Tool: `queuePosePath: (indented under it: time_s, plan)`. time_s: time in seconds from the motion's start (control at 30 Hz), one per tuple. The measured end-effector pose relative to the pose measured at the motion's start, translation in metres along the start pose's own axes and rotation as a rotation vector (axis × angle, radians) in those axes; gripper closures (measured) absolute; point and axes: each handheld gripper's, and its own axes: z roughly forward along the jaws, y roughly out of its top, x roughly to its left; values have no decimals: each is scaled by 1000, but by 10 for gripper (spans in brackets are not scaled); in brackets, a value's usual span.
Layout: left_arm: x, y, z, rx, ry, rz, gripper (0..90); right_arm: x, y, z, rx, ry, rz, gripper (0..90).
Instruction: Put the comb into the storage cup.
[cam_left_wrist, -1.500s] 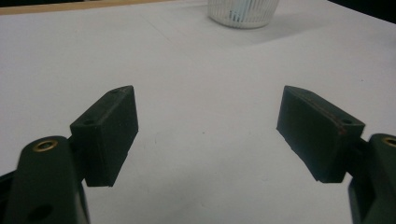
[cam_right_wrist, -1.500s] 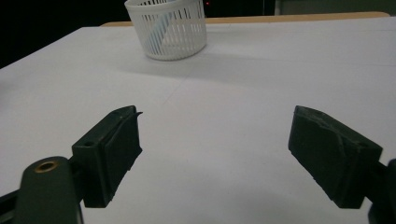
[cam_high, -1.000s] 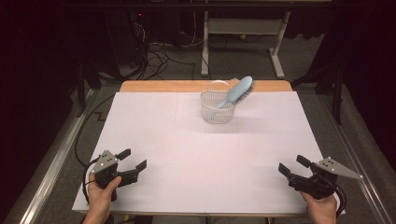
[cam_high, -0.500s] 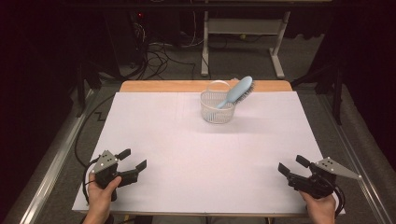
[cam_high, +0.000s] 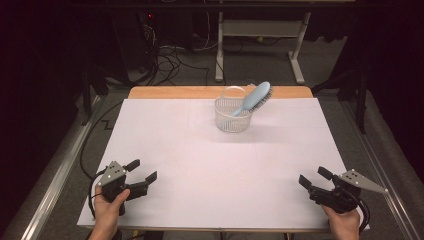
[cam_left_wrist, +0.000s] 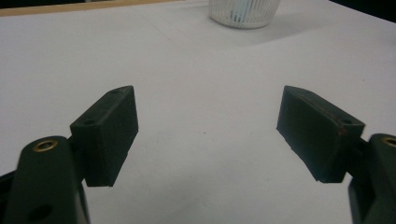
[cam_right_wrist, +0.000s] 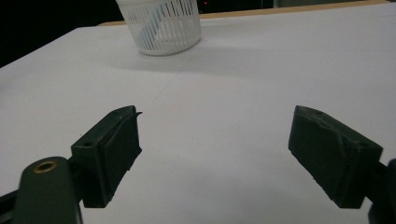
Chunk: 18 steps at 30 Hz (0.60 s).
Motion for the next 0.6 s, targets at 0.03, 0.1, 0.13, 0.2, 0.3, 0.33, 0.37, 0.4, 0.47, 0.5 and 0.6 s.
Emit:
queuePosePath:
  time_s: [0.03, 0.1, 0.13, 0.2, 0.3, 0.33, 0.37, 0.4, 0.47, 0.5, 0.6]
  plan:
    - [0, 0, 0, 0, 0, 0, 215, 0, 0, 0, 1, 0, 0, 172]
    - [0, 0, 0, 0, -1, 0, 215, -1, -1, 1, 2, 0, 1, 172]
    - [0, 0, 0, 0, -1, 0, 215, -1, -1, 1, 2, 0, 2, 172]
    - [0, 0, 0, 0, -1, -1, 215, 0, -1, 0, 3, 1, 1, 172]
    - [0, 0, 0, 0, -1, -1, 215, 0, -2, 0, 2, 1, 2, 172]
    - [0, 0, 0, 0, -1, 0, 215, 0, -2, 0, 3, 0, 2, 172]
    - [0, 0, 0, 0, -1, 0, 215, 0, -2, 0, 4, 0, 1, 172]
    - [0, 0, 0, 0, -1, 0, 215, 0, -2, 0, 5, 0, 0, 171]
    - [0, 0, 0, 0, -1, 0, 215, 0, -2, 0, 6, 0, 1, 172]
    - [0, 0, 0, 0, 0, 0, 215, -1, -2, 1, 6, 1, 2, 172]
    - [-1, 0, 0, 1, 0, 0, 215, -1, -2, 0, 4, 0, 1, 172]
